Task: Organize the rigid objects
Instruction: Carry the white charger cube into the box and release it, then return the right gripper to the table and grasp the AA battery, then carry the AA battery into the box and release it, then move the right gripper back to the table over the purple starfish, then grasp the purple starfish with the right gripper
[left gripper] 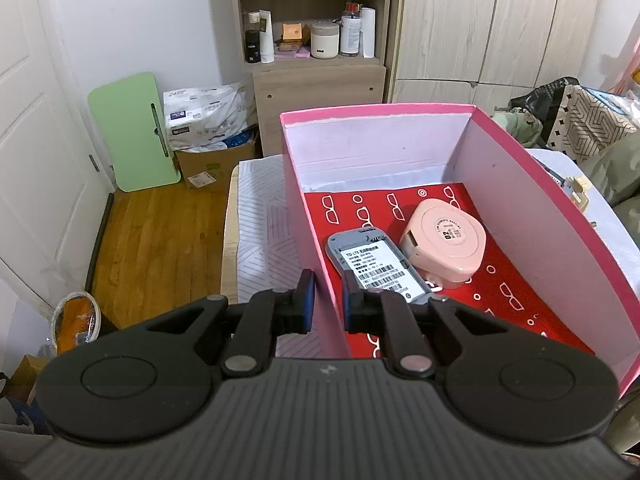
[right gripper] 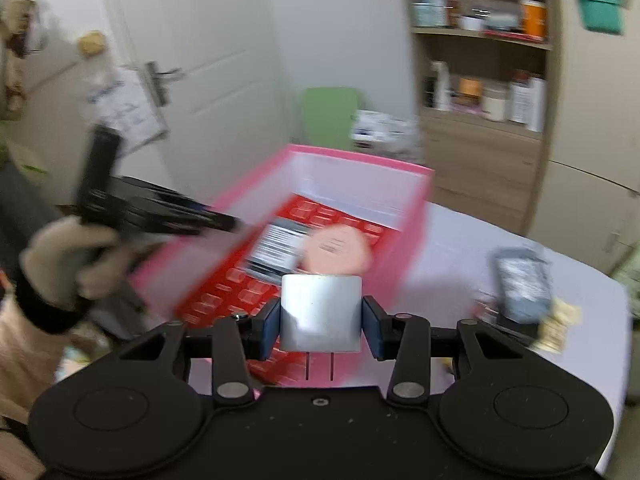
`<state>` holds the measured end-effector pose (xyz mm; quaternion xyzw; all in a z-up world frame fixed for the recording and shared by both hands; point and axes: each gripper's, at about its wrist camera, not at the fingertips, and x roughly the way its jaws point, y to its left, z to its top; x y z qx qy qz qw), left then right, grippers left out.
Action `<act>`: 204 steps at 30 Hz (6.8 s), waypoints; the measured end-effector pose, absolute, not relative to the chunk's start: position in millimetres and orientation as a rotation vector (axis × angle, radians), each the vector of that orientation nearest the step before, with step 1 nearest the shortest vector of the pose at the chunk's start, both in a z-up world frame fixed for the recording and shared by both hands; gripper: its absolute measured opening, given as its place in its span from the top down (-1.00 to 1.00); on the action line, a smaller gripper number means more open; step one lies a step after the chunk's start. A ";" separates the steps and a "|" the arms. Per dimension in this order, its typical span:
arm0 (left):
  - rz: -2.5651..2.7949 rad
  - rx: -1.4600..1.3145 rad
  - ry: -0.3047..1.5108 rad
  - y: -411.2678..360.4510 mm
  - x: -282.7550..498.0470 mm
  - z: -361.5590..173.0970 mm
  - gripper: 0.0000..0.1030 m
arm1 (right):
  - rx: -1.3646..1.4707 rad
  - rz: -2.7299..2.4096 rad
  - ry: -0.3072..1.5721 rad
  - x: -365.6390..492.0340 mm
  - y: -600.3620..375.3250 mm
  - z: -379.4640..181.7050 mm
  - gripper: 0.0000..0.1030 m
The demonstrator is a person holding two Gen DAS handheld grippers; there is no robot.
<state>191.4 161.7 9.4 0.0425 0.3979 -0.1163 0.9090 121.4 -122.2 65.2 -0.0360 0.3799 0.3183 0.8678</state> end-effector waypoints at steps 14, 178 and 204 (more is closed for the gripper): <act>-0.242 0.063 0.812 165.3 189.8 7.8 0.77 | -0.236 0.620 1.100 200.4 -19.0 -15.8 0.07; -0.088 0.112 0.801 141.5 203.1 -0.3 0.78 | 0.024 0.245 0.989 155.2 -202.4 -47.3 0.04; -0.086 0.127 0.801 142.5 203.9 0.2 0.78 | -0.059 0.164 0.885 146.5 -191.6 -38.5 -0.11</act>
